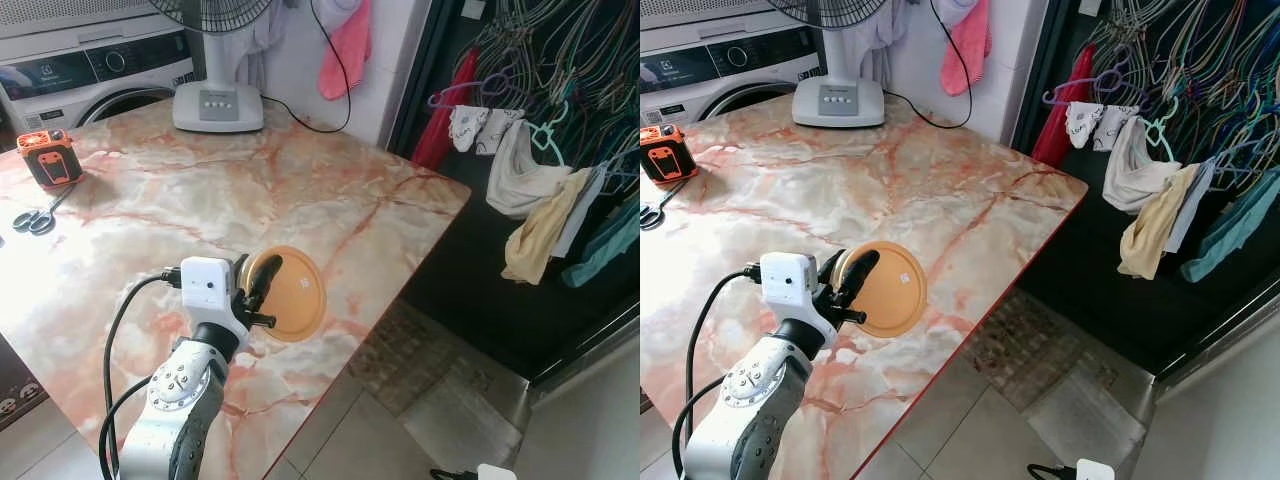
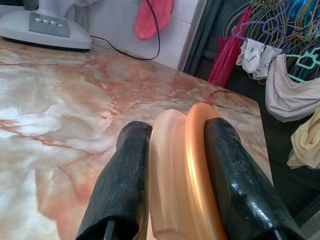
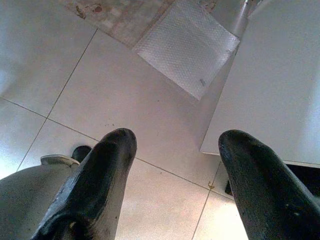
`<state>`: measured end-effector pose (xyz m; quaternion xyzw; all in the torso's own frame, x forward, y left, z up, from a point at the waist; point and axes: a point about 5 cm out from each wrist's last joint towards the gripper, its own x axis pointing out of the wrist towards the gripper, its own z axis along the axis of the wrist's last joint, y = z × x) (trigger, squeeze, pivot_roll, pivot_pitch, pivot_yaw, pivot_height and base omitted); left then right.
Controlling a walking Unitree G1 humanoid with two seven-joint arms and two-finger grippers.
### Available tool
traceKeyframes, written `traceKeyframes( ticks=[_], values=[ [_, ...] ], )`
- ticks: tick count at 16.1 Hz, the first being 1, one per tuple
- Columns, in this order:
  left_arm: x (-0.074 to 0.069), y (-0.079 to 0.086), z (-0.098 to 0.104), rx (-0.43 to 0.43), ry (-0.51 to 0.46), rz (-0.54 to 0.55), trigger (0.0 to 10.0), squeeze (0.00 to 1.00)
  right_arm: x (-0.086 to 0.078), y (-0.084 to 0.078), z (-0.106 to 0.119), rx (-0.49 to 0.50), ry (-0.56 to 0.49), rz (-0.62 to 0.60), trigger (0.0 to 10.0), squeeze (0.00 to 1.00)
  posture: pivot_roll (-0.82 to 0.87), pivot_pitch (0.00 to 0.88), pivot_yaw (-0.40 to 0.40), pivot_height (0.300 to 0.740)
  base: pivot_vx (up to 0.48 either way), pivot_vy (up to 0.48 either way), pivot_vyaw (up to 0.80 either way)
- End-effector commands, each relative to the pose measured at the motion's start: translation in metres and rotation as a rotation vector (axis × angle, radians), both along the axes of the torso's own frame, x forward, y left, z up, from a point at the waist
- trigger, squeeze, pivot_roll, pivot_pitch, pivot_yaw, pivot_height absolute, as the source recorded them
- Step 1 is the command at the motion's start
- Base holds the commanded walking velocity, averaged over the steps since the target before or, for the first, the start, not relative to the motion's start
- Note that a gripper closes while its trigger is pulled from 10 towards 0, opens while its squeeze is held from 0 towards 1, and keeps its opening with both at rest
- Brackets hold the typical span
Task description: Restocking fridge
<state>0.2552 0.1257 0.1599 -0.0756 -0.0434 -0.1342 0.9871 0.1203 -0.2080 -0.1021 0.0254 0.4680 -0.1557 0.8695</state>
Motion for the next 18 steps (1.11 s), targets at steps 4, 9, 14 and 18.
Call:
traceKeyframes(
  ticks=[4,9,14,18],
  values=[
    [-0.0023,-0.0032,0.0071,-0.006,-0.038,-0.013,10.0,0.0,-0.0002,-0.005,0.0009,-0.011,-0.003,-0.002,10.0,0.0,0.08,0.018,-0.129,0.74,0.0,0.0,0.0],
    [-0.0023,-0.0048,0.0061,0.004,-0.037,-0.02,10.0,0.0,0.0003,-0.0053,0.0012,-0.01,-0.007,0.001,10.0,0.0,0.08,0.016,-0.131,0.74,0.0,0.0,0.0],
    [-0.0024,-0.0047,0.0061,0.005,-0.04,-0.018,10.0,0.0,0.0013,-0.0055,0.0015,-0.005,-0.009,0.011,10.0,0.0,0.08,0.016,-0.133,0.74,0.0,0.0,0.0],
    [-0.0019,-0.0049,0.0058,0.011,-0.042,-0.02,10.0,0.0,0.0014,-0.005,0.0015,-0.004,-0.011,0.009,10.0,0.0,0.08,0.011,-0.132,0.74,-0.187,0.0,0.0]
  ],
)
